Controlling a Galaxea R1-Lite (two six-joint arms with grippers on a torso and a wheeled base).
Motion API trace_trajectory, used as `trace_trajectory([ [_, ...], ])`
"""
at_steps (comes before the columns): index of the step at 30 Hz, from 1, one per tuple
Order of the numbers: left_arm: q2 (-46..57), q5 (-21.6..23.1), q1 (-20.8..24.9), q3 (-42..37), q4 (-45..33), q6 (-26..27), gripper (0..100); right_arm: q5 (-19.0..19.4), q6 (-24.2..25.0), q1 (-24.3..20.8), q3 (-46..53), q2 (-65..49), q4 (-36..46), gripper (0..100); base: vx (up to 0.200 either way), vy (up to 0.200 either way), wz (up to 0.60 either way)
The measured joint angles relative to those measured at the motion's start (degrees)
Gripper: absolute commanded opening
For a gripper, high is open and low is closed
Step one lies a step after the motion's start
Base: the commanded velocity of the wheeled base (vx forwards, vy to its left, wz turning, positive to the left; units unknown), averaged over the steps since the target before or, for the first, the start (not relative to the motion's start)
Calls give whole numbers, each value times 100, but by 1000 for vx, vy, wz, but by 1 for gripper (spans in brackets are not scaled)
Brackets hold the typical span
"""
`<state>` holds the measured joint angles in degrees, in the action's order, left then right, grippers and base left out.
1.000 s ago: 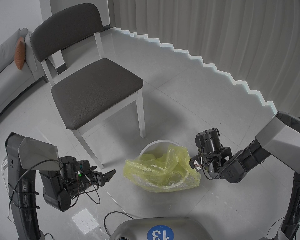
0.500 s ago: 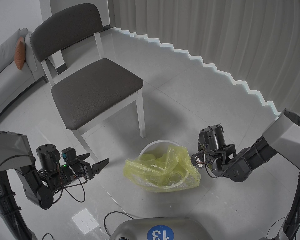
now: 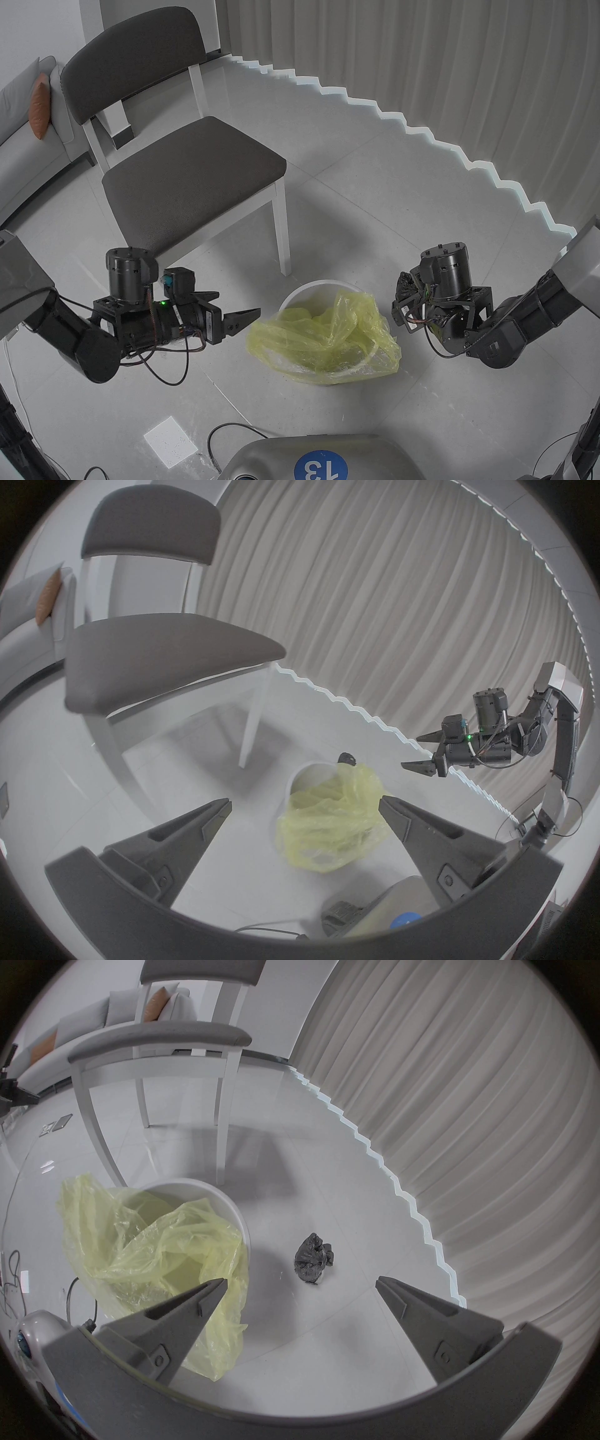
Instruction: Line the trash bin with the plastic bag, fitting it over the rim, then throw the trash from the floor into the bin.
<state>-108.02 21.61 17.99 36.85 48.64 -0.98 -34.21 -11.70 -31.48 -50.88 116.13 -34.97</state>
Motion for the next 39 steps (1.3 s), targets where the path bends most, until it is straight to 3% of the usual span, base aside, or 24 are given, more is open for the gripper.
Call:
trace_trajectory([
  [6,-260,-695,606,917,-756,321,100,2,-55,-2,296,-210,-189,100,0,0,0],
  [15,-1139,-835,1240,1655,-848,393,100,2,-140,-44,541,-351,-312,100,0,0,0],
  [31,-2057,-1264,1731,2310,-861,425,100,2,-168,-66,714,-483,-394,100,0,0,0],
  [39,-2236,-1615,1844,2331,-934,986,100,0,-168,-105,772,-500,-429,100,0,0,0],
])
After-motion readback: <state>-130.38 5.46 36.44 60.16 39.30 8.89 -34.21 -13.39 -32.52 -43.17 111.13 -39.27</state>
